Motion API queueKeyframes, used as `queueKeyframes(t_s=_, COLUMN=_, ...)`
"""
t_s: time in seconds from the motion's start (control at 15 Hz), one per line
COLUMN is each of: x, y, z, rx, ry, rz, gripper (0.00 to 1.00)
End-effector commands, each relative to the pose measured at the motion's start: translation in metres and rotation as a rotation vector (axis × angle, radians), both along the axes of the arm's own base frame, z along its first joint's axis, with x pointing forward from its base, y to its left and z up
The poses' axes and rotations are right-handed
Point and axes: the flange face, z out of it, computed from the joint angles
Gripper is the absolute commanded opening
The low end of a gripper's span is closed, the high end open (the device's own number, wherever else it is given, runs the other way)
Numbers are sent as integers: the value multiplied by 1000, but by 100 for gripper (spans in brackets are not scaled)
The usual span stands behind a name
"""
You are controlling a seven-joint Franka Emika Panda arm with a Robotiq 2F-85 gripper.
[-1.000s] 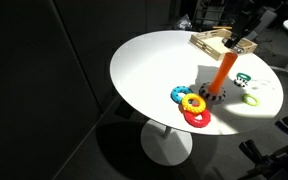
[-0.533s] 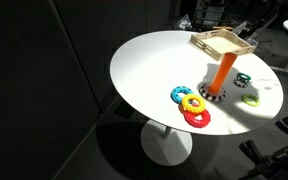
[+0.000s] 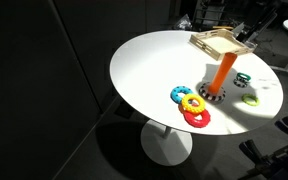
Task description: Put the colorless ring around the orange rod
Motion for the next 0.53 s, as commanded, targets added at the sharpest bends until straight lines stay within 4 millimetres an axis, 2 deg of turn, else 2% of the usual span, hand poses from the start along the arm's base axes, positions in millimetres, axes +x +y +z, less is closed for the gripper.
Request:
queueKeyframes(t_s=0.0, x=1, y=1, z=1, rx=-5, ry=-3, rz=-2, gripper=8)
queueKeyframes(t_s=0.47, x=13, y=18, z=8, rx=-14, ry=-19, rz=33, gripper=8)
